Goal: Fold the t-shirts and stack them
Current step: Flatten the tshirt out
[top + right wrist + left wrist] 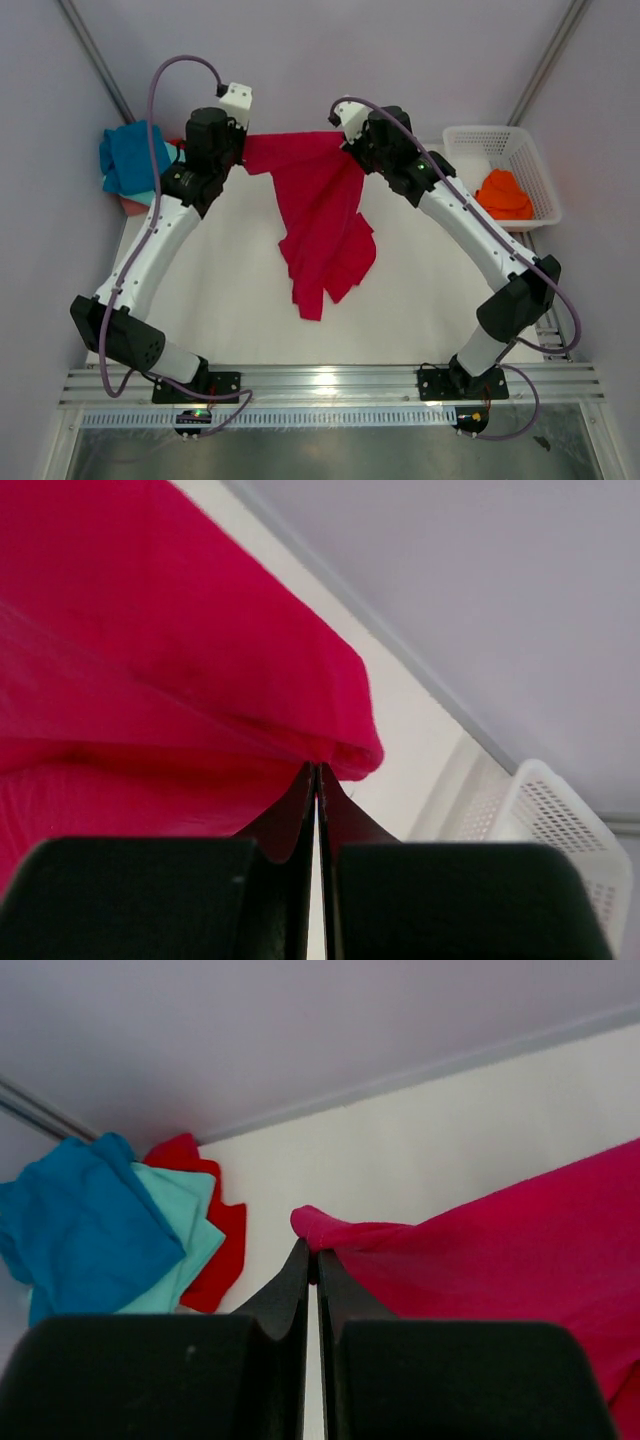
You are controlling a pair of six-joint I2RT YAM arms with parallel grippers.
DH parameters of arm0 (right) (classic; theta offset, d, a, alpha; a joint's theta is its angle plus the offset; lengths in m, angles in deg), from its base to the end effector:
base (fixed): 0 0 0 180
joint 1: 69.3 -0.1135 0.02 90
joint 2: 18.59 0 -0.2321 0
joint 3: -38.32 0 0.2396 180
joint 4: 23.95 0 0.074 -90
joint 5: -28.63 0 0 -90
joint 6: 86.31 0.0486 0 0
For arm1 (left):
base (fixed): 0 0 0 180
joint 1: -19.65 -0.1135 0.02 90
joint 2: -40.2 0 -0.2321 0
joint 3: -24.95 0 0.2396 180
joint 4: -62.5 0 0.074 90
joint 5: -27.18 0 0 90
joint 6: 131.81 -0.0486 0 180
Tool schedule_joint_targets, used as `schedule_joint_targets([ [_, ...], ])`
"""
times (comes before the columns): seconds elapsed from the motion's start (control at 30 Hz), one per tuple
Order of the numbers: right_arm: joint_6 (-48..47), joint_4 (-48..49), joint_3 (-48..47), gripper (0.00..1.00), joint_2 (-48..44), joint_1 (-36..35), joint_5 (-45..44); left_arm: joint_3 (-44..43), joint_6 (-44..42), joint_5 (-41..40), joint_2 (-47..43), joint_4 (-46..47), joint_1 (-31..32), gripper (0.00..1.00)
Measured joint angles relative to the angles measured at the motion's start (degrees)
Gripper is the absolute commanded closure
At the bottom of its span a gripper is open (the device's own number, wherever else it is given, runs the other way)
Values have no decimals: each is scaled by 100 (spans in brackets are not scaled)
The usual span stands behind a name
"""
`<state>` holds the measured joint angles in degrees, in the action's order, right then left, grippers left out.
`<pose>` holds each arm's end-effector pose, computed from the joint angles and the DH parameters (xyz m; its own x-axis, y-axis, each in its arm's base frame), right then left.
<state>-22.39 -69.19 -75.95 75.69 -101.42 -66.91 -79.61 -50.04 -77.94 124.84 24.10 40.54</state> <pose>0.3185 0.1944 0.3747 -0.1243 -0.5947 -0.7943 -0.5677 0.6991 -0.4346 0.3206 -0.1088 0.3879 -0.2769 0.2536 -0.9268 0.1543 0.9638 0.2176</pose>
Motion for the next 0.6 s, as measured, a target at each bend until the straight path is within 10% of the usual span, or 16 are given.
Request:
schedule_joint_targets([
  [0.6, -529, 1303, -2378, 97, 1375, -116, -1550, -2310, -581, -1235, 452, 310, 74, 100],
])
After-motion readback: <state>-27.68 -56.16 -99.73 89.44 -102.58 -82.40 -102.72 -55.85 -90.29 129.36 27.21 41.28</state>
